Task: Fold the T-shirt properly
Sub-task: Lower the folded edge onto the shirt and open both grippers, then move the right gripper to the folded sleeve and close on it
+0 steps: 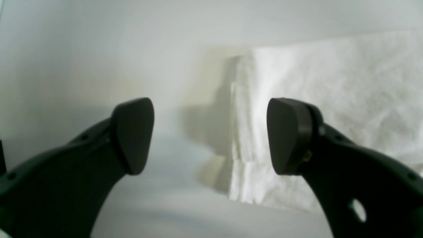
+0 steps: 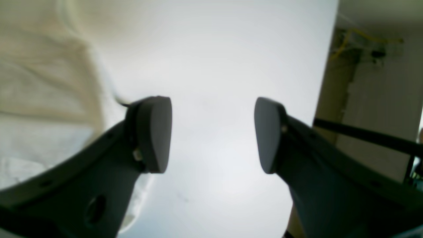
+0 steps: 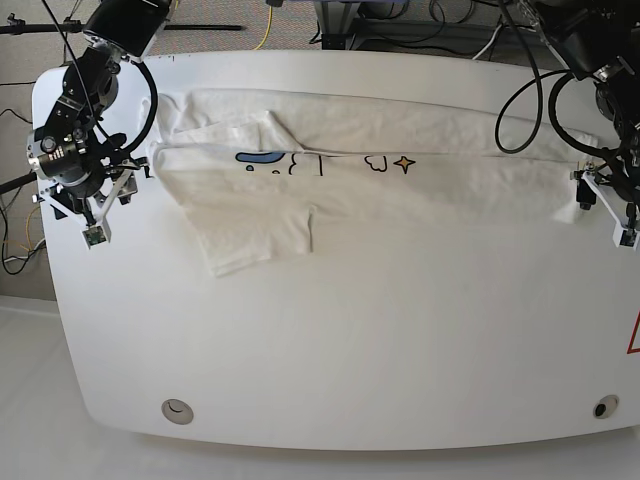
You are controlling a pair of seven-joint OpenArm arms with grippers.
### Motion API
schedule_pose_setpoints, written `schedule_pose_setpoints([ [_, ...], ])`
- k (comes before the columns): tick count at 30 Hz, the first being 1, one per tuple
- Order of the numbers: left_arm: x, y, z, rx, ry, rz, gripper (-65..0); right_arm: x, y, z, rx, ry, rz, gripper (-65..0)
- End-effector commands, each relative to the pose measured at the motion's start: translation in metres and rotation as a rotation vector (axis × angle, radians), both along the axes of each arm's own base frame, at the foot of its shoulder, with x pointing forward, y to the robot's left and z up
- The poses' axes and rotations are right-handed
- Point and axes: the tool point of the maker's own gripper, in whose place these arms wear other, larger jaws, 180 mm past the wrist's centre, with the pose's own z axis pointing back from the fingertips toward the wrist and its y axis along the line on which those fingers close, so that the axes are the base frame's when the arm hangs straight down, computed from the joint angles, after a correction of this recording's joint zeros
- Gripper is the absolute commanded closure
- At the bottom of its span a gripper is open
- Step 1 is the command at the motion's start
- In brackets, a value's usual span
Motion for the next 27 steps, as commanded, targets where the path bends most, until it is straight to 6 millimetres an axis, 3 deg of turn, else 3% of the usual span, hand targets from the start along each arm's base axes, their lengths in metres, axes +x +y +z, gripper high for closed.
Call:
schedule_pose_setpoints([
  [1,0.009,0.009,0.020,0.038,-0.049,-0.003,-48.5,-0.007,-0.011,0.004,-0.039,0.007,-0.014,-37.3],
  [6,0.008,0.009,0.019,0.037,-0.051,-0.004,-48.5,-0.017,-0.010,-0.004,-0.034,0.034,-0.011,-37.3],
  [12,0.008,0.008,0.017,0.031,-0.049,-0.003,-48.5,-0.015,-0.006,-0.005,-0.025,0.030,-0.005,-37.3],
  [23,0.008,0.009,0.018,0.035,-0.048,-0.005,-48.5,0.013,0.005,0.012,0.007,-0.051,-0.005,-37.3],
  [27,0.008,0.009,0.018,0.035,-0.048,-0.005,-48.5,0.030,0.024,0.017,0.033,-0.082,0.034,-37.3],
])
